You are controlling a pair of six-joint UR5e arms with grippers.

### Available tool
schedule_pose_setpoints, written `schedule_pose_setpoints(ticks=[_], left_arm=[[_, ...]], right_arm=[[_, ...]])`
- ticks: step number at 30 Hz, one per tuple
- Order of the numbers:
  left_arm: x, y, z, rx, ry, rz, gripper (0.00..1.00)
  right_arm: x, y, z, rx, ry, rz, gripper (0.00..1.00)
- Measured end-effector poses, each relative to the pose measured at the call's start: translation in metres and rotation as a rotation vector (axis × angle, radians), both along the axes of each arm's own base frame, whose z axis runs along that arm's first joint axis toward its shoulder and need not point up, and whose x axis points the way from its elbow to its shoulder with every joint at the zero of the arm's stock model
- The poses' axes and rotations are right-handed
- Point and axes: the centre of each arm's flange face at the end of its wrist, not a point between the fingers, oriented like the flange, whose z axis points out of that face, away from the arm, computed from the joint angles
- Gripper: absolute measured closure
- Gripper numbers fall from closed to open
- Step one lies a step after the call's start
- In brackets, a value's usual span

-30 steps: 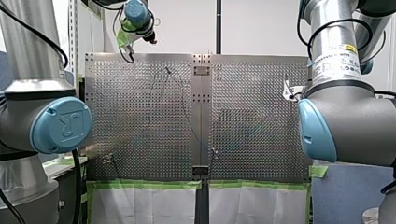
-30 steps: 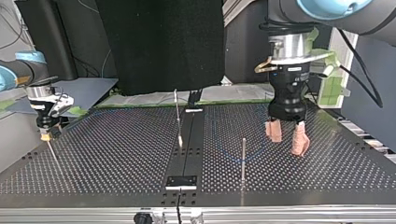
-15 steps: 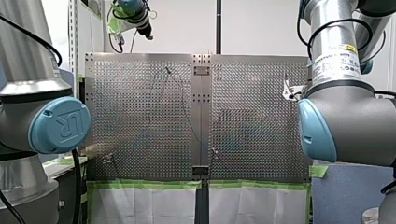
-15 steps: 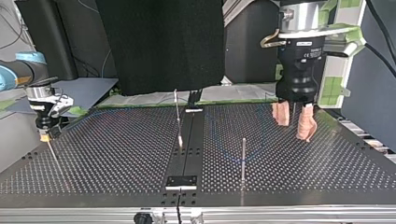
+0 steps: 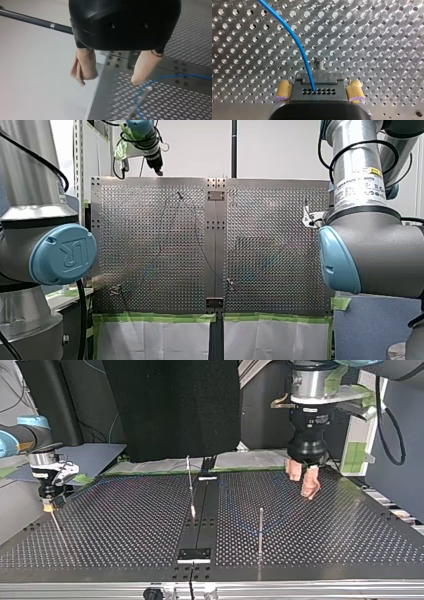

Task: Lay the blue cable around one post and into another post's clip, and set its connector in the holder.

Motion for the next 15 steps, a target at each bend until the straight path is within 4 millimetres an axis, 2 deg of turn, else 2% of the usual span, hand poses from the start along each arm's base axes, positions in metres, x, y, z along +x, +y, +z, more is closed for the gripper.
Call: schedule_pose_setpoints(ticks=[6, 15], left_arm=[[0.008, -0.004, -0.008, 0.065, 0.016, -0.016, 0.00], [0.013, -0.008, -0.010, 0.143, 0.007, -0.050, 0.00]], right_arm=[[0.001, 0.000, 0.000, -0.001, 0.000, 0.003, 0.00], [-0.002, -0.001, 0.001, -0.001, 0.000, 0.000, 0.00]])
